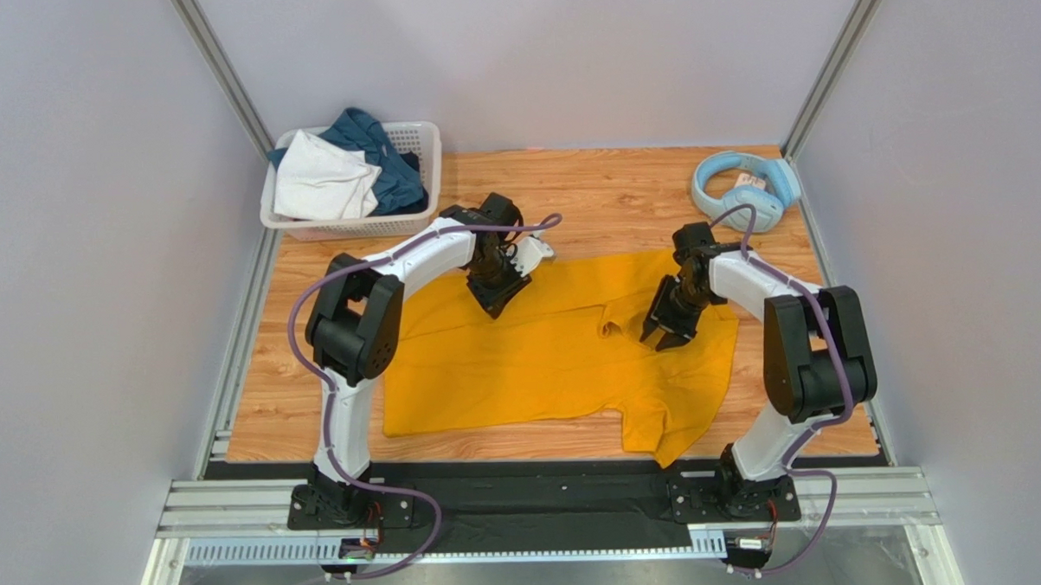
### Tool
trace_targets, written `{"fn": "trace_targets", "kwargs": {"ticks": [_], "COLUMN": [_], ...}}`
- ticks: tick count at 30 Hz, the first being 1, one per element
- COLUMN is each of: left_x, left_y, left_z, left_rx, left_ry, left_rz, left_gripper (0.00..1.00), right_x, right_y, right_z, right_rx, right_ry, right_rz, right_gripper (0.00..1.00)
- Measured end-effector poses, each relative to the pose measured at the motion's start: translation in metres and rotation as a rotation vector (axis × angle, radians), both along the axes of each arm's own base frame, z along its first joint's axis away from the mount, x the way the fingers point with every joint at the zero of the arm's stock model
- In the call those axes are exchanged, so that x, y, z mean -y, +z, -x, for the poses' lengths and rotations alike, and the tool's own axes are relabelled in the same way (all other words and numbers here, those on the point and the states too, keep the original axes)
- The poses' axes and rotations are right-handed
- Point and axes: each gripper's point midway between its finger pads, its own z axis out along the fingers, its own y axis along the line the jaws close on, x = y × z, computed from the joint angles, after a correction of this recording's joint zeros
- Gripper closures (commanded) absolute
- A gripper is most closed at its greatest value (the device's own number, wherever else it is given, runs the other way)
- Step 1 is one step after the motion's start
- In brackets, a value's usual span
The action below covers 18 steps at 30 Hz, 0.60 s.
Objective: Fold and stack the t-shirts
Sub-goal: Fold the tshirt
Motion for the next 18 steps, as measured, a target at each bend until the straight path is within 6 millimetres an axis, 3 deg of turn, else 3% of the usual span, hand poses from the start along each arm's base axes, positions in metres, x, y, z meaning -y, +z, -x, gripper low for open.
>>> {"fn": "trace_targets", "kwargs": {"ticks": [8, 18], "left_x": [0.003, 0.003], "left_y": [0.005, 0.005], "left_z": [-0.004, -0.005], "left_rx": [0.012, 0.011], "left_ry": [0.0, 0.0], "left_rz": [0.009, 0.007], "left_gripper": [0.66, 0.67], "right_x": [0.002, 0.0], "right_y": [-0.009, -0.014], "right_z": [0.012, 0.011], "right_rx": [-0.035, -0.046], "right_ry": [0.0, -0.006], "right_rz": [0.005, -0.002], "right_gripper": [0.6, 0.69]}}
